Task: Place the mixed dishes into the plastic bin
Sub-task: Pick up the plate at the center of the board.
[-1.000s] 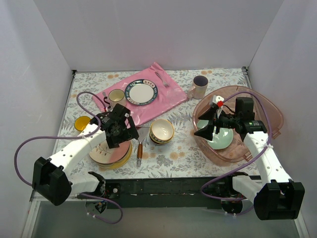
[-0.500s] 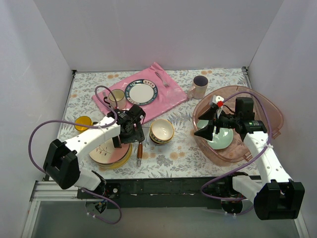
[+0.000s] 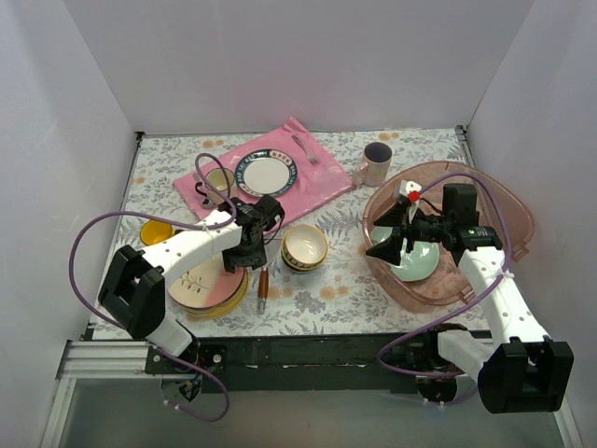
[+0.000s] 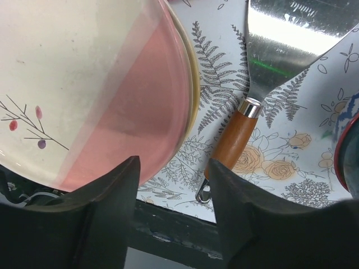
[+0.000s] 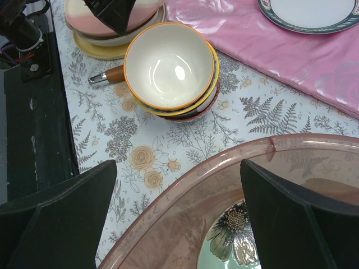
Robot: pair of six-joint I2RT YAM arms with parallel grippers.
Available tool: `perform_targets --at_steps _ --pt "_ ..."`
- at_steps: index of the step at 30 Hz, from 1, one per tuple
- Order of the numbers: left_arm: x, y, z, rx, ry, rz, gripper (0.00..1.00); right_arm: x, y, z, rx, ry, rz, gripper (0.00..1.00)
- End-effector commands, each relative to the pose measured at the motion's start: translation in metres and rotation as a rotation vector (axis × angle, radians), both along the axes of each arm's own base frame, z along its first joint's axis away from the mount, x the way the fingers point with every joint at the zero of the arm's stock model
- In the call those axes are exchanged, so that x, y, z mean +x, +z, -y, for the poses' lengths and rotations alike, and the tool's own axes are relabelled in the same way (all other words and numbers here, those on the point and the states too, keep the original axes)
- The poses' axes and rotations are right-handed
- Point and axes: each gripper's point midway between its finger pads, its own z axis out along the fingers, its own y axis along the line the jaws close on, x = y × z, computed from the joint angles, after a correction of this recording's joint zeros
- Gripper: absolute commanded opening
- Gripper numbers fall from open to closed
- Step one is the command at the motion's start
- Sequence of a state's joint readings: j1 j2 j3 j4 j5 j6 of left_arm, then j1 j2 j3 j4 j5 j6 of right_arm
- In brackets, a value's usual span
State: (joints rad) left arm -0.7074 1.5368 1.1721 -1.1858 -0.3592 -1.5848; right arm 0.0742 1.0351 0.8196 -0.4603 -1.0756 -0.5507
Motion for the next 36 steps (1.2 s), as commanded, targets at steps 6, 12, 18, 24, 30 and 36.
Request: perform_targets --at_steps 6,12,18,24,30,36 --pt "0.007 -0.003 -0.006 0.073 -0.048 -0.007 0.47 -0.001 -0.001 -0.001 0.000 0.011 0.004 0.99" --pt "0.007 -0.009 -0.012 0.128 -0.059 -0.029 0.40 -0.001 -0.002 0.000 -0.003 0.010 0.004 0.99" --pt "0.004 -0.011 -0.017 0.152 -0.064 -0.044 0.35 -0.001 -0.003 0.000 -0.002 0.011 0.002 0.99" --pt "-0.001 -0.015 -0.024 0.192 -0.081 -0.072 0.30 -0.001 -0.002 0.000 -0.006 0.010 0.007 0.99" --pt "-0.001 -0.015 -0.034 0.243 -0.104 -0.072 0.31 -0.001 -0.003 0.000 -0.006 0.009 0.005 0.99" --pt "-0.006 -0.021 -0.044 0.301 -0.122 -0.084 0.34 -0.002 -0.003 0.000 -0.005 0.012 0.002 0.99"
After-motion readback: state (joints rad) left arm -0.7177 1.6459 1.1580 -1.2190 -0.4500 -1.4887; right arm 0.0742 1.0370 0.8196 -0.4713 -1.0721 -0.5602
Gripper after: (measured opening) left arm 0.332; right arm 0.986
